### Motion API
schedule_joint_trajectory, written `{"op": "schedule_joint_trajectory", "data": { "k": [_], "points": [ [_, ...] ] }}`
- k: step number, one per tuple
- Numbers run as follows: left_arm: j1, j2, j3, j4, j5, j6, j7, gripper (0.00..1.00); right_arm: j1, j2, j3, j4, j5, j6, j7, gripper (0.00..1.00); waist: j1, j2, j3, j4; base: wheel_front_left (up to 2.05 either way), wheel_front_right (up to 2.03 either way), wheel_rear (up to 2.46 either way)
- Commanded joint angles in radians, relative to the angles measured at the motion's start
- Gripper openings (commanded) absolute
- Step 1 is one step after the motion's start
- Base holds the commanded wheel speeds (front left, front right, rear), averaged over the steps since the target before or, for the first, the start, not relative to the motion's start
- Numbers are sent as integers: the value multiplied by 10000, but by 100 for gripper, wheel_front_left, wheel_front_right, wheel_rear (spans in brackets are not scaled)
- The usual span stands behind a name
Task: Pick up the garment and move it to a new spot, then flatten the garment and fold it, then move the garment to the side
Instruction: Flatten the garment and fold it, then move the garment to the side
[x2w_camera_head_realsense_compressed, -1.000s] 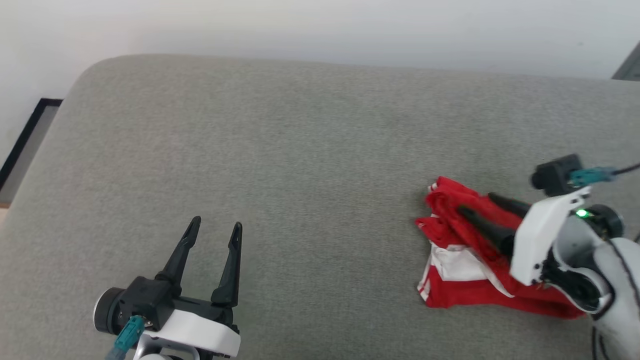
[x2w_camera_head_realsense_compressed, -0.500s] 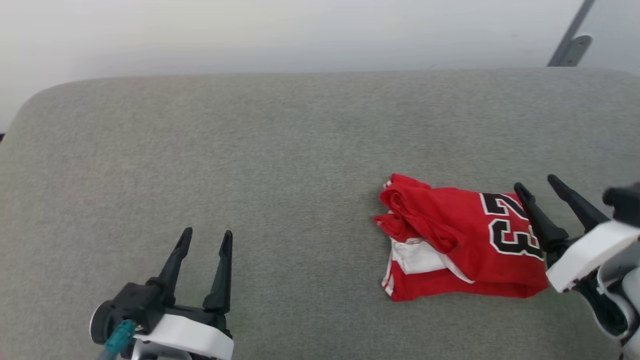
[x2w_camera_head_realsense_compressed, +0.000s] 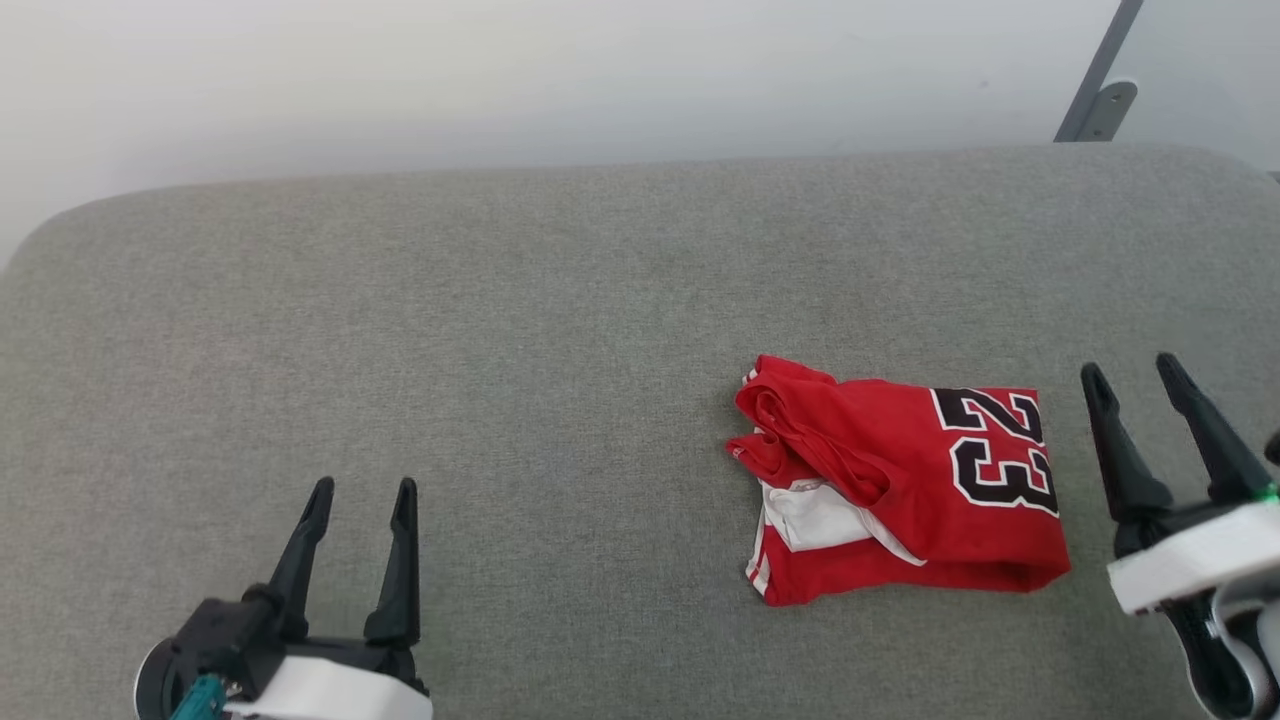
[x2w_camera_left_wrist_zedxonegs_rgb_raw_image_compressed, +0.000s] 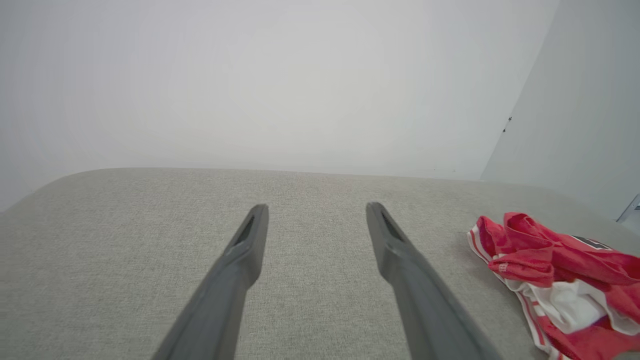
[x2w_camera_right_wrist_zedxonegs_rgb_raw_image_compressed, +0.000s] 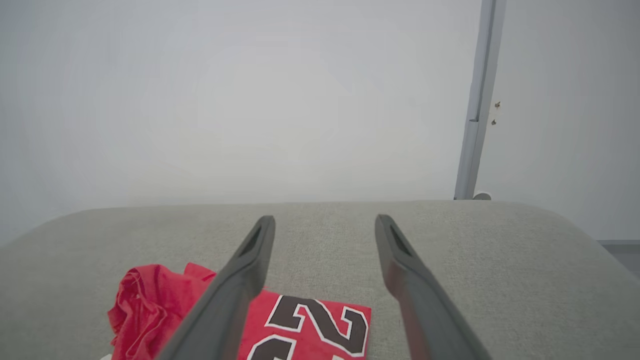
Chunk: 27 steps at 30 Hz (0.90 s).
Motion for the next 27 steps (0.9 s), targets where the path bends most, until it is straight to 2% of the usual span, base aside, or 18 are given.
{"op": "schedule_joint_trajectory", "data": {
  "k": [1, 12, 19, 23, 27],
  "points": [
    [209, 26, 5, -147, 135, -17, -52, 100, 313, 130, -202, -238, -242, -3, -41, 100, 0, 0, -26, 35, 0, 0, 0],
    [1117, 152, 192, -805, 313, -17, -52, 100, 1776, 519, -1468, -1196, -823, -3, -43, 100, 0, 0, -66, 238, 0, 0, 0],
    [1079, 177, 123, -901, 352, -17, -52, 100, 1904, 541, -1444, -1150, -748, -3, -44, 100, 0, 0, -46, 348, 0, 0, 0],
    [830, 246, -68, -967, 419, -18, -54, 100, 1268, -8, -924, -699, -638, -3, 107, 100, 0, 0, 149, 325, 0, 0, 0],
    [593, 223, -172, -962, 472, -18, -54, 100, 515, -629, -421, 40, -312, -3, 1738, 100, 0, 0, 364, 335, 0, 0, 0]
  ]
}}
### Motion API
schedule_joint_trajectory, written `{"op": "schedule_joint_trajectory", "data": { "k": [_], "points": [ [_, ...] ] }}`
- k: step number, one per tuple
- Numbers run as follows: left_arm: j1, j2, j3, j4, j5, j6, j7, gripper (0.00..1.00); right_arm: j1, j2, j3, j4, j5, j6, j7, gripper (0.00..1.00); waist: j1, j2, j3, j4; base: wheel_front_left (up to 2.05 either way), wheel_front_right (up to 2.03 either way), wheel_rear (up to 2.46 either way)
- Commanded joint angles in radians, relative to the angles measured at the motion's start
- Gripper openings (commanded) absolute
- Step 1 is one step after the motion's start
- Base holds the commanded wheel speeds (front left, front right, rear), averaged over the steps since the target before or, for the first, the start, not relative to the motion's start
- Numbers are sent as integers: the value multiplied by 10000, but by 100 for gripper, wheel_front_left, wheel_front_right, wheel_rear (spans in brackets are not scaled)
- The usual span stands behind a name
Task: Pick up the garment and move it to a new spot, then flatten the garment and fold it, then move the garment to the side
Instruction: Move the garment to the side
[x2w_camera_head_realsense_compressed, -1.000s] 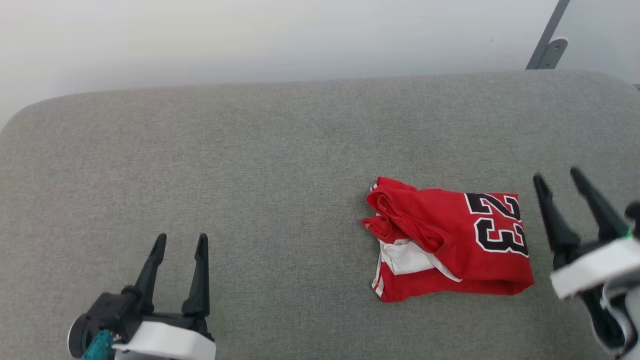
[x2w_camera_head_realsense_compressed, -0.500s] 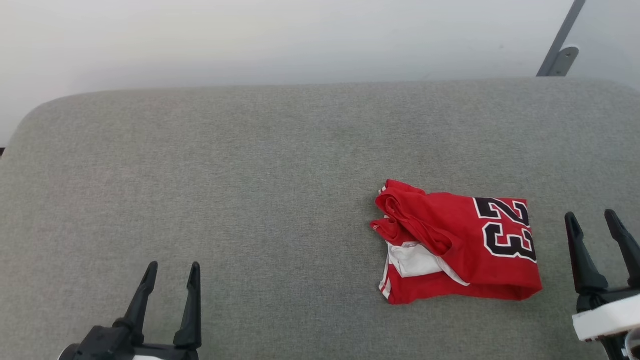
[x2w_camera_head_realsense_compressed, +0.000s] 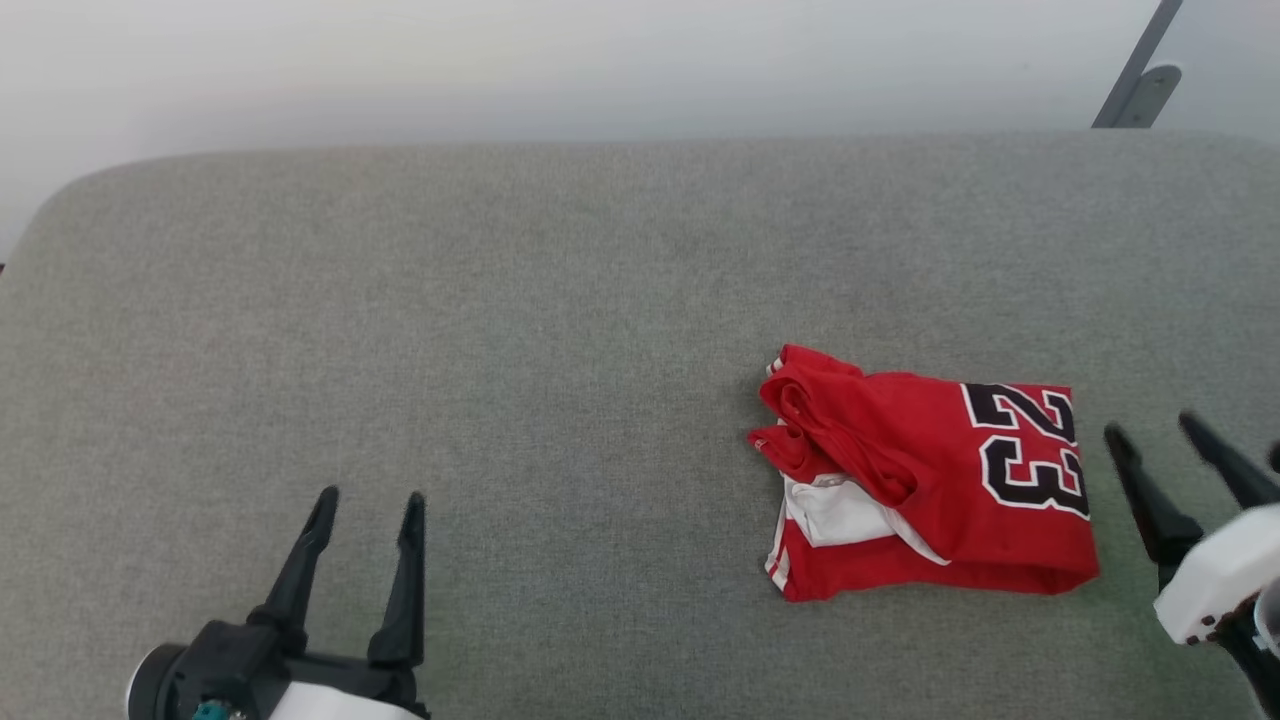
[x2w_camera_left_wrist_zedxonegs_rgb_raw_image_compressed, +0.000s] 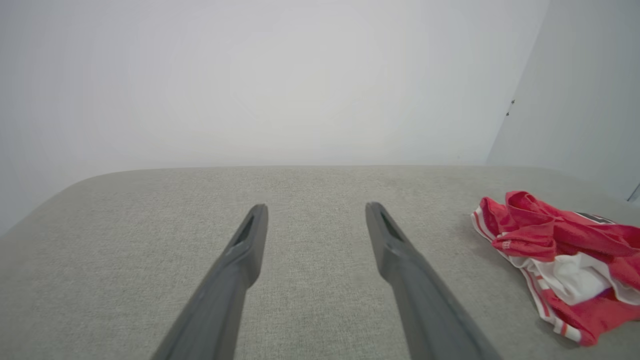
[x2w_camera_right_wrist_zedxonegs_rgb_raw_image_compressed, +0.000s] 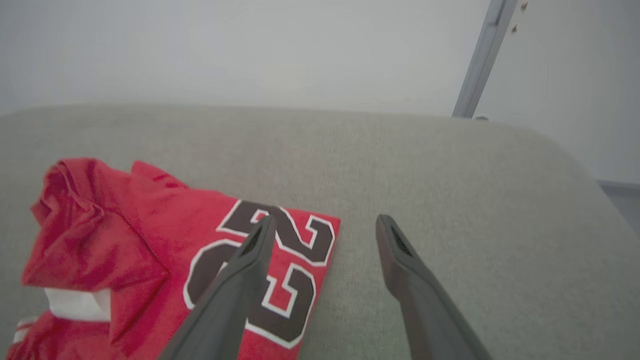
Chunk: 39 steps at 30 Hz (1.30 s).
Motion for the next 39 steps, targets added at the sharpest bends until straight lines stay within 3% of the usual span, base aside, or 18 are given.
{"op": "schedule_joint_trajectory", "data": {
  "k": [1, 5, 13, 20, 21, 22, 23, 24, 25, 31, 39],
  "points": [
    [-206, 3, -54, -34, 58, -18, -50, 100, -292, -286, 336, 257, 272, -5, 1043, 100, 0, 0, 140, 28, 0, 0, 0],
    [-586, -14, -207, -48, 72, -18, -52, 100, -924, -1187, 1154, 307, 822, -5, 3798, 100, 0, 0, 534, 142, 0, 0, 0],
    [-1569, -82, -717, 145, 114, -18, -50, 100, -2056, -2175, 1862, -442, 2283, -5, 7689, 100, 0, 0, 1705, 494, 0, 0, 0],
    [-2140, -262, -917, 298, 134, -18, -52, 100, -1868, -1909, 2055, -173, 2444, -5, 8617, 100, 0, 0, 2297, 848, 0, 0, 0],
    [-2160, -266, -916, 331, 137, -18, -50, 100, -1815, -1832, 2117, -201, 2495, -5, 8601, 77, 0, 0, 2332, 855, 0, 0, 0],
    [-2183, -274, -911, 348, 155, -18, -50, 100, -1775, -1772, 2186, -237, 2578, -5, 8621, 44, 0, 0, 2357, 846, 0, 0, 0],
    [-2183, -274, -911, 348, 155, -18, -50, 100, -1775, -1772, 2186, -237, 2578, -5, 8621, 44, 0, 0, 2357, 846, 0, 0, 0],
    [-2221, -254, -919, 324, 189, -18, -50, 100, -1759, -1725, 2249, -287, 2646, -3, 8611, 8, 0, 0, 2373, 814, 0, 0, 0],
    [-2265, -215, -919, 281, 234, -18, -50, 100, -1785, -1676, 2259, -324, 2707, -2, 8531, 0, 0, 0, 2386, 756, 0, 0, 0],
    [-2322, -65, -786, 105, 416, -18, -52, 100, -1973, -1726, 1754, -446, 2832, -11, 7681, 0, 0, 0, 2389, 61, 0, 0, 0],
    [-2968, 372, -1051, -96, 677, -18, -50, 100, -1817, -2453, 378, 56, 2688, -12, 6143, 0, 0, 0, 2898, -1140, 0, 0, 0]
  ]
}}
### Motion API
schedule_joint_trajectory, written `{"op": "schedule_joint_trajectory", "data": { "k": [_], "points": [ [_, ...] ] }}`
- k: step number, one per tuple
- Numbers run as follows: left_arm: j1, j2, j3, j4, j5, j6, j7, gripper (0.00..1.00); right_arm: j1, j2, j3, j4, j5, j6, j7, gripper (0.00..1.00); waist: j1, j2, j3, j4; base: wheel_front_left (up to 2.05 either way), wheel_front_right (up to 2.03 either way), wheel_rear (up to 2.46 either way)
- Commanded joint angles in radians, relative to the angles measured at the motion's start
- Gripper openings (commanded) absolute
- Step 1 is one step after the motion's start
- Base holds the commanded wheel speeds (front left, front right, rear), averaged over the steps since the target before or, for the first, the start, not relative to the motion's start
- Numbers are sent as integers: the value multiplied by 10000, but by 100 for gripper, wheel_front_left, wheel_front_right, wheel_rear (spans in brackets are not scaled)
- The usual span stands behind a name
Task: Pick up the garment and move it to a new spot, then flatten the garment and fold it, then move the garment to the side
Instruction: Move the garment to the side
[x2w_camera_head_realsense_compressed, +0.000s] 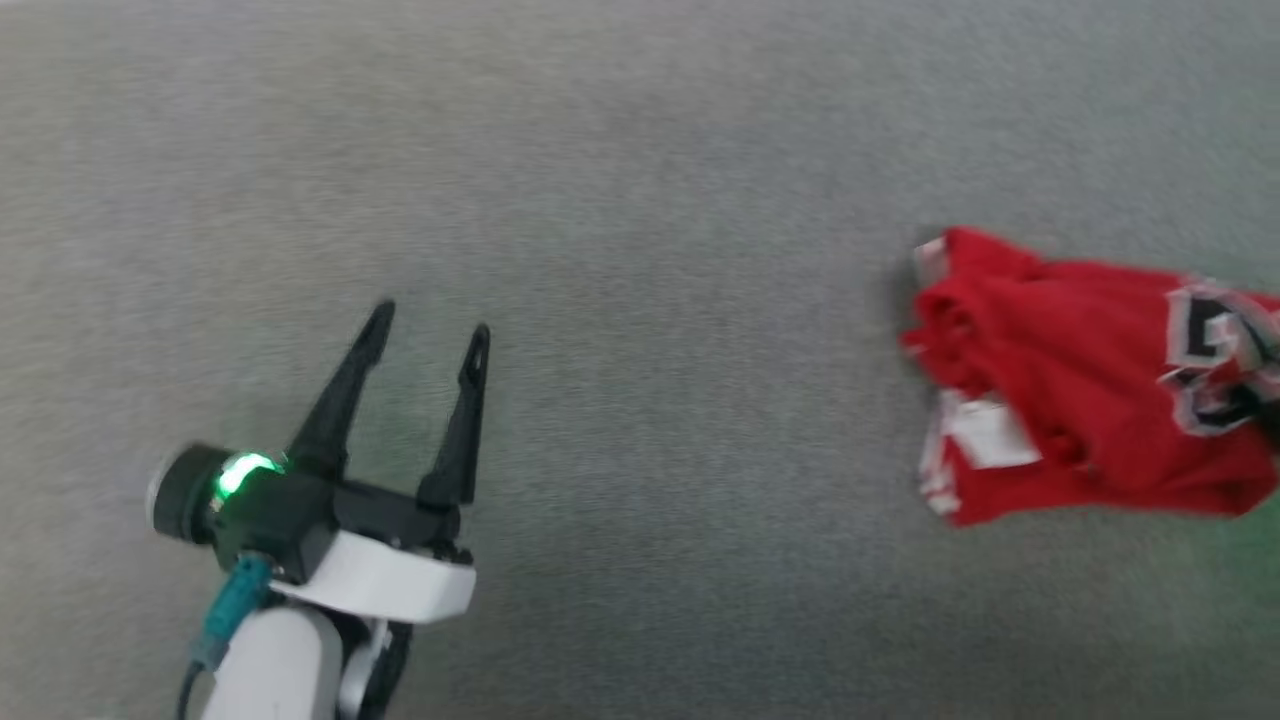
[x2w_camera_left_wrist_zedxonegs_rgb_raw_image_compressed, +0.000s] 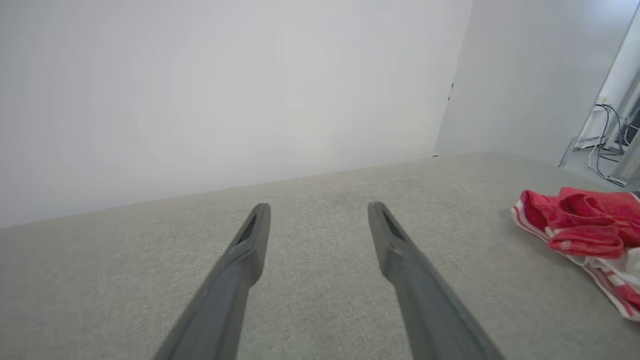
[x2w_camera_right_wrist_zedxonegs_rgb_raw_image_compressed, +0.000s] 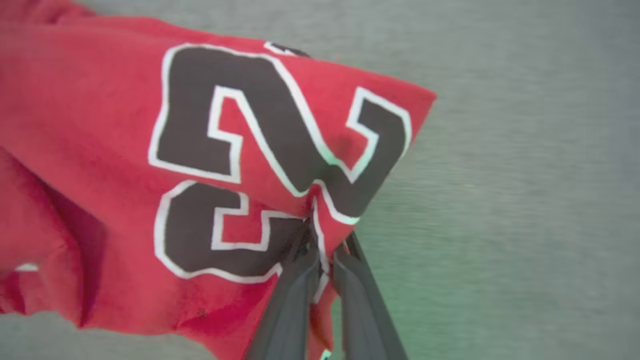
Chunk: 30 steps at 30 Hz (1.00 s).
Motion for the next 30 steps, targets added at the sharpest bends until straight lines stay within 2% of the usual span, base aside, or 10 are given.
{"op": "schedule_joint_trajectory", "data": {
  "k": [1, 8, 12, 16, 22, 29, 30],
  "points": [
    [-303, 138, 21, -49, 70, -14, -50, 100, -116, -92, -256, 176, -49, -22, -285, 0, 0, 0, 441, -499, 0, 0, 0],
    [-1850, 706, -533, -151, 194, -14, -50, 100, -1166, -608, -1307, 1940, -714, -19, -1766, 0, 0, 0, 1466, -1096, 0, 0, 0],
    [-2917, 912, -918, -145, 205, -14, -50, 100, -1869, -838, -1602, 3269, -1300, -19, -2626, 0, 0, 0, 1990, -986, 0, 0, 0],
    [-3694, 881, -1122, -195, 179, -14, -50, 100, -2691, -962, -1984, 4783, -1872, -21, -3514, 0, 0, 0, 2349, -745, 0, 0, 0],
    [-4042, 849, -1148, -285, 173, -15, -52, 100, -3871, -669, -2337, 6640, -2458, -19, -4749, 0, 0, 0, 2633, -465, 0, 0, 0],
    [-3782, 836, -960, -282, 226, -15, -50, 100, -4706, -406, -2097, 7835, -3031, -19, -5572, 0, 0, 0, 2574, -394, 0, 0, 0],
    [-3725, 832, -938, -253, 218, -15, -50, 100, -4809, -369, -2053, 8008, -3096, -18, -5679, 16, 0, 0, 2501, -390, 0, 0, 0]
  ]
}}
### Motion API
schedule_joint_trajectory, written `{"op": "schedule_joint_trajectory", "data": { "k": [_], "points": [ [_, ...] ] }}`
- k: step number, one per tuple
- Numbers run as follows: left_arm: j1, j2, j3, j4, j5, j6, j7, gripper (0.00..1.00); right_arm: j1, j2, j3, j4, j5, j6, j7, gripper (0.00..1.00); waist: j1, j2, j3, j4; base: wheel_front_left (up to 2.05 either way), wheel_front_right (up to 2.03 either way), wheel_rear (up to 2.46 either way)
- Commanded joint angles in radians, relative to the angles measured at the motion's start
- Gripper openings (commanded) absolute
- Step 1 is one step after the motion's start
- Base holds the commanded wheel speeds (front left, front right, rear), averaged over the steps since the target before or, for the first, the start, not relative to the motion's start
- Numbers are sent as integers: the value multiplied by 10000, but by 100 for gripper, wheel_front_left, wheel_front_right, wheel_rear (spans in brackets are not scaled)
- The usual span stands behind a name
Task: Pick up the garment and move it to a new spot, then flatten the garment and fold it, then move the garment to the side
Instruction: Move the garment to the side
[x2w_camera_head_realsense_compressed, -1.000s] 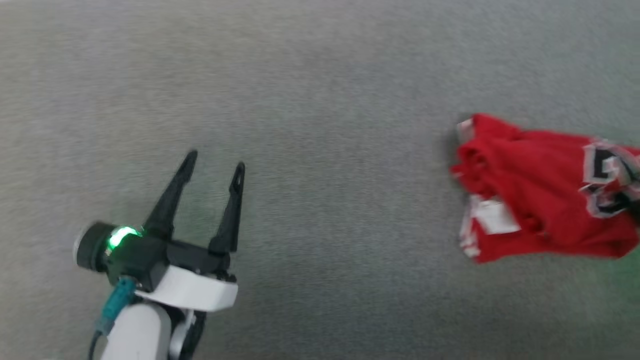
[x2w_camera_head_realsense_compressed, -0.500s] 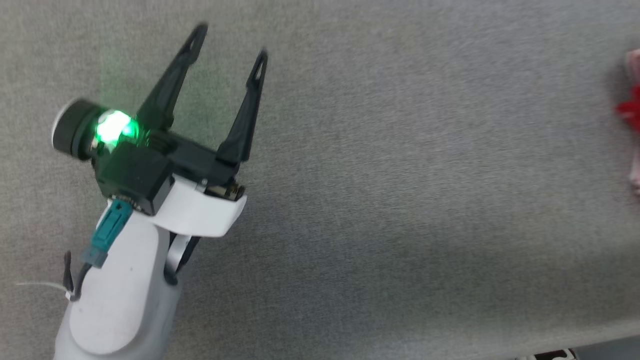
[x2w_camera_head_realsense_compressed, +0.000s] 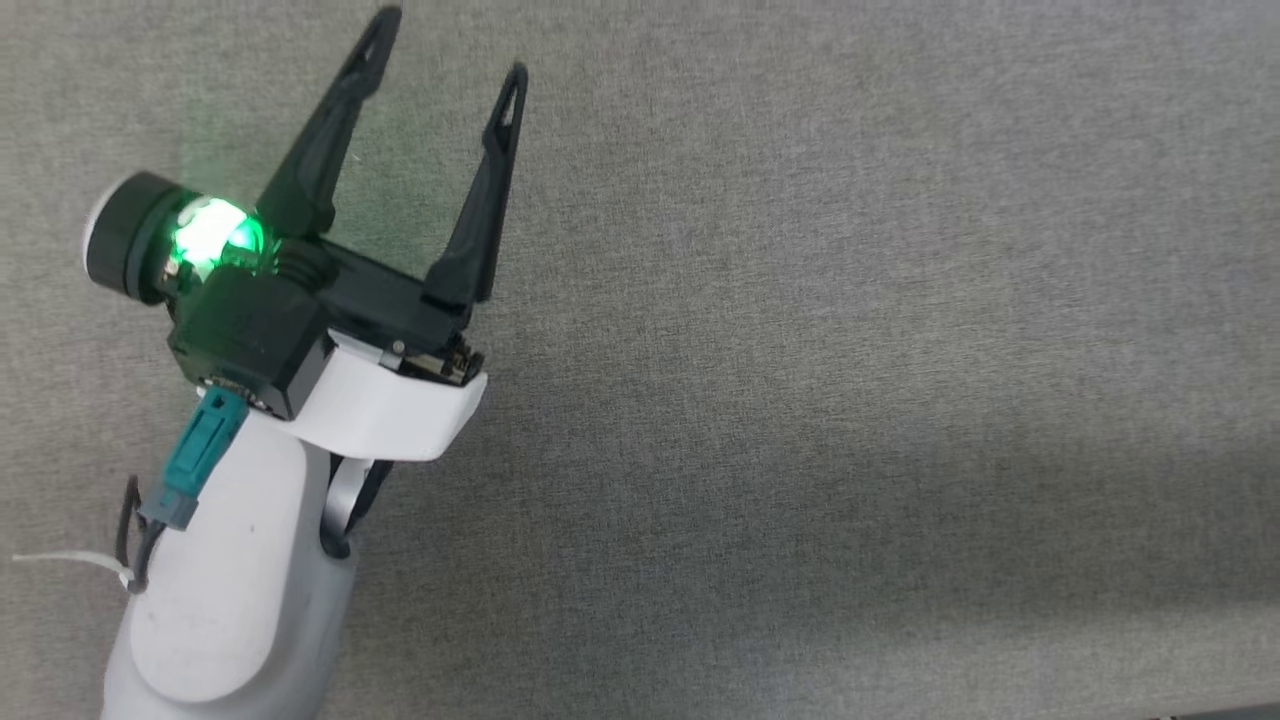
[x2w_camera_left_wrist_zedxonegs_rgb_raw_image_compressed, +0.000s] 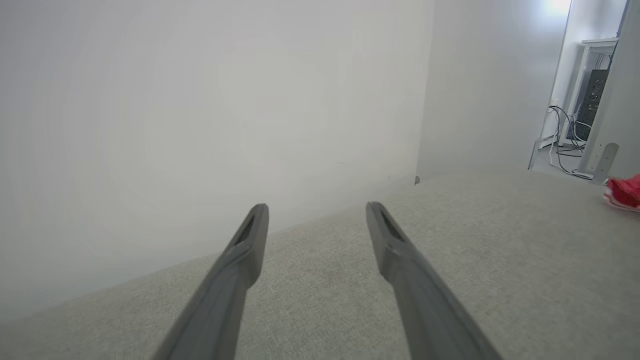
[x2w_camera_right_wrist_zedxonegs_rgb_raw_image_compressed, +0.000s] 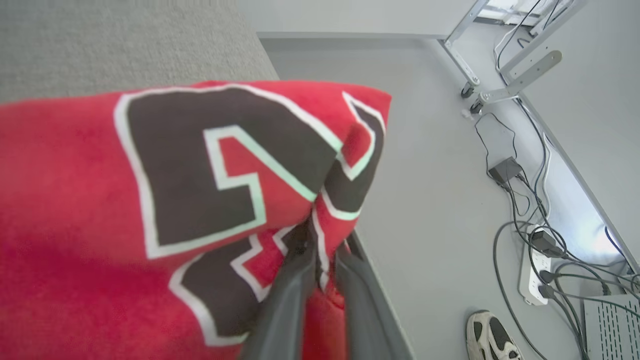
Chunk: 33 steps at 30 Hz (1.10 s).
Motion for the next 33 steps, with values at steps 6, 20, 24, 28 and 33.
{"op": "schedule_joint_trajectory", "data": {
  "k": [6, 20, 24, 28, 33],
  "points": [
    [629, -101, 202, 157, -102, -15, -50, 100, -208, 40, 337, 455, -310, -12, -715, 100, 0, 0, -870, -23, 0, 0, 0],
    [3617, -528, 1417, 771, -617, -15, -52, 100, 1298, 1662, 2449, -1310, 294, -10, -1607, 100, 0, 0, -3583, 111, 0, 0, 0],
    [4320, -734, 1701, 953, -748, -15, -52, 100, 2141, 2231, 2936, -1756, 689, -10, -1747, 100, 0, 0, -4304, 425, 0, 0, 0],
    [5038, -936, 2142, 1077, -755, -15, -52, 100, 2845, 2885, 3208, -2292, 991, -10, -1896, 100, 0, 0, -4937, 641, 0, 0, 0],
    [5934, -1186, 2633, 1120, -718, -15, -50, 100, 3658, 3512, 3321, -2960, 802, -10, -1976, 100, 0, 0, -5587, 832, 0, 0, 0]
  ]
}}
